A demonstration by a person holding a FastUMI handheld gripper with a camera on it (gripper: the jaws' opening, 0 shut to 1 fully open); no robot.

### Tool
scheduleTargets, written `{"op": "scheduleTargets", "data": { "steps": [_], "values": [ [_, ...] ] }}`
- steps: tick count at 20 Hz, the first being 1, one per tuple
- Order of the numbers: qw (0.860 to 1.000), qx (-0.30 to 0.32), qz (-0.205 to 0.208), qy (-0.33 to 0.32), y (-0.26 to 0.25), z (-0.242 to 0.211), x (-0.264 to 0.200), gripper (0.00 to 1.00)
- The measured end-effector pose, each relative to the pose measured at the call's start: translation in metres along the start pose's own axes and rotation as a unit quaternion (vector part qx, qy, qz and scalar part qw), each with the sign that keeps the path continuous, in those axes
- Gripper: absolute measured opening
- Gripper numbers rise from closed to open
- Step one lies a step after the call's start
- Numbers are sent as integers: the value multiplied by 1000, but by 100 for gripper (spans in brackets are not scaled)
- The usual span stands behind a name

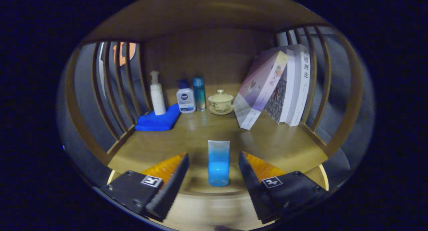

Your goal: Pull open the drawer, take out the items inside it, and place them on the countertop above the cabinet.

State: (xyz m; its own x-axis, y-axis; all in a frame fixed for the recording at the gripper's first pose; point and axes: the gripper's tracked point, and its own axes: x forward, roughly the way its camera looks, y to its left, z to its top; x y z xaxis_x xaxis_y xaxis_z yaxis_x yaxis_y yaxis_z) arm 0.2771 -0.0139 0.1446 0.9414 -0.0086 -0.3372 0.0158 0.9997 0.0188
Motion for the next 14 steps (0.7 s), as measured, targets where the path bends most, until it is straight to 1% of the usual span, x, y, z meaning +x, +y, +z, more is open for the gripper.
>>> {"op": "scheduleTargets", "data": {
  "steps": [1,3,6,8,10,12,14],
  "values": [
    [1000,-3,4,-6,2,-3,-11,98],
    [1000,-12,4,-26,1,-7,-33,98],
    [998,-7,8,-57,-1,-16,-72,98],
    [996,-4,9,-92,-4,-18,-101,98],
    [991,-18,8,-131,-9,-18,-128,98],
    [986,-32,-9,-166,-20,-22,-154,99],
    [982,-35,-23,-184,-27,-36,-174,99]
  ]
}}
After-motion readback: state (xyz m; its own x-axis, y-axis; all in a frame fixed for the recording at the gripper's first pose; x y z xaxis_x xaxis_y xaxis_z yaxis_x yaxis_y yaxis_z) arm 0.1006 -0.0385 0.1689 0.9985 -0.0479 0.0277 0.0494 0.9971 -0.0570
